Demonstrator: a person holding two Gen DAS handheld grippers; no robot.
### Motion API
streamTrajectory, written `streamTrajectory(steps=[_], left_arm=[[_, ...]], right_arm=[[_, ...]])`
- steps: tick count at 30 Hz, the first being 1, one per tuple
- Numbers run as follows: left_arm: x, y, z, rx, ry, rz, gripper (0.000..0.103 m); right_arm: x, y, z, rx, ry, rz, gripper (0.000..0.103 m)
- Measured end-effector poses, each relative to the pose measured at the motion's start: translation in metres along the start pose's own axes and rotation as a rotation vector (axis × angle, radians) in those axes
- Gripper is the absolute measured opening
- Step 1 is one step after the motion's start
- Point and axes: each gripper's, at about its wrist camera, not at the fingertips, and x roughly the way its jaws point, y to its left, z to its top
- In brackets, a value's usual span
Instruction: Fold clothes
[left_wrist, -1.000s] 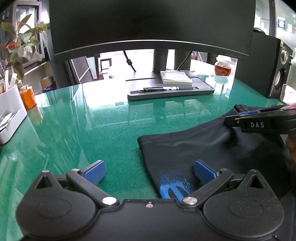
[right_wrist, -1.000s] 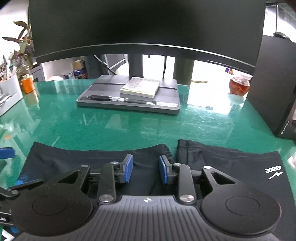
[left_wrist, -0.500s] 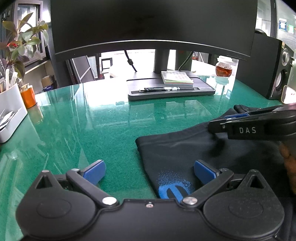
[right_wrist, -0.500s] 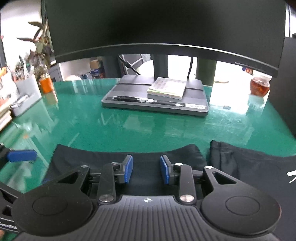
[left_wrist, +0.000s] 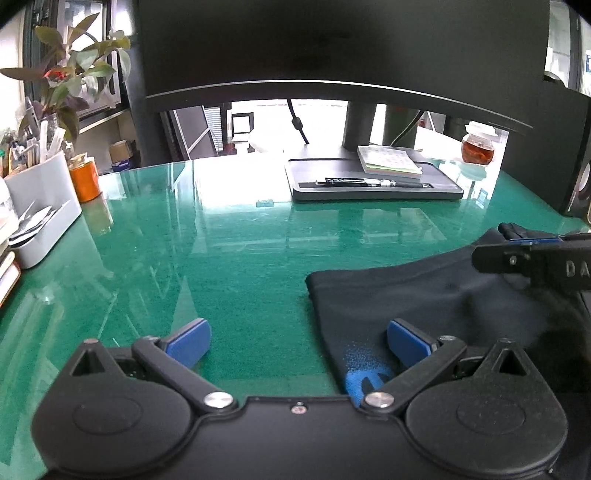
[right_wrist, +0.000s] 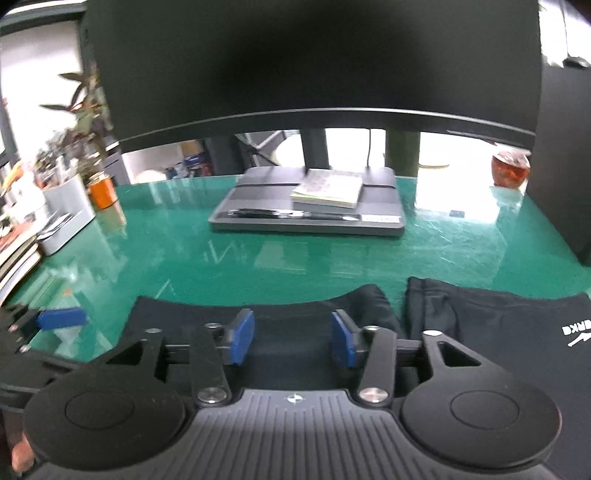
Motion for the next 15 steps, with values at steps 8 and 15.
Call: streamTrajectory(steps=[8,15], left_arm=[[0.000,-0.002,-0.001,0.005,-0.003,0.014,0.103],[0.000,-0.002,-0.001,0.003,-0.002,0.016,0.103]], right_arm=[[0.014,0.014,-0.008,-0.068,0.065,-0.053,0.053],[0.017,0.011,-0.008,-0.062,0.062,-0.059,0.059]])
